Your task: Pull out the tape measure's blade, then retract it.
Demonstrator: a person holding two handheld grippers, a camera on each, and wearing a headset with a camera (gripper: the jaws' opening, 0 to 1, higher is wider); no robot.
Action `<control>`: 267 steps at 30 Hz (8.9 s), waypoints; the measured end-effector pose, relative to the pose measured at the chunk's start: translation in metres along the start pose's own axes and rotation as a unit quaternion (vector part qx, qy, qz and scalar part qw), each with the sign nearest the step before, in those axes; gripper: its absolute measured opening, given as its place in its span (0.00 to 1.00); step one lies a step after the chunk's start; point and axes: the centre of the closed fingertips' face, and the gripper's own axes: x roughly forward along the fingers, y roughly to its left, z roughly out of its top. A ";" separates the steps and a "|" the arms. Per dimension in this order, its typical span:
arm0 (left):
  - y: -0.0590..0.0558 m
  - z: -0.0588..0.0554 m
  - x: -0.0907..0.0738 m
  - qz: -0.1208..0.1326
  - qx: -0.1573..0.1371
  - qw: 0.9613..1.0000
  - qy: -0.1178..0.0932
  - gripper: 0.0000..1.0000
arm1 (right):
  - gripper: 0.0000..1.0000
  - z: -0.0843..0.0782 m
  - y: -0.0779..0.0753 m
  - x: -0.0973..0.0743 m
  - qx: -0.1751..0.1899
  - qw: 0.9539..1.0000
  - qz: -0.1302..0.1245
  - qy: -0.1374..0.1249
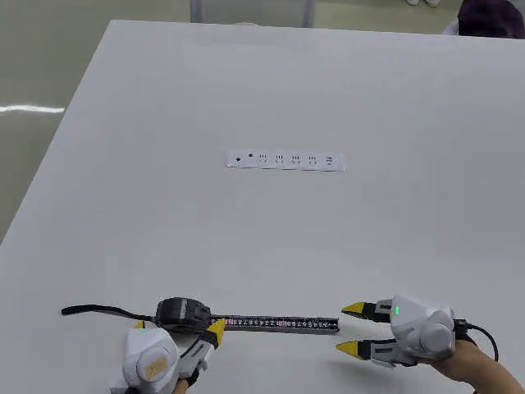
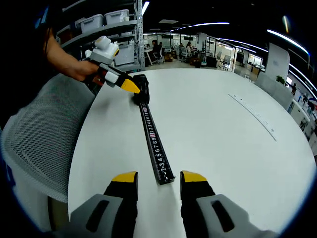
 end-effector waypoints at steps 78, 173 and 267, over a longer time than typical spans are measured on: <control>0.004 0.005 0.017 0.032 -0.012 0.999 -0.015 0.74 | 0.13 -0.021 -0.006 0.029 -0.032 0.998 0.059 -0.021; 0.008 0.002 0.026 0.072 -0.042 0.997 -0.006 0.68 | 0.13 -0.012 -0.005 0.027 -0.027 0.998 0.053 -0.017; 0.010 0.002 0.025 0.027 -0.079 0.996 0.000 0.65 | 0.13 0.035 -0.001 0.065 -0.058 0.995 0.082 -0.024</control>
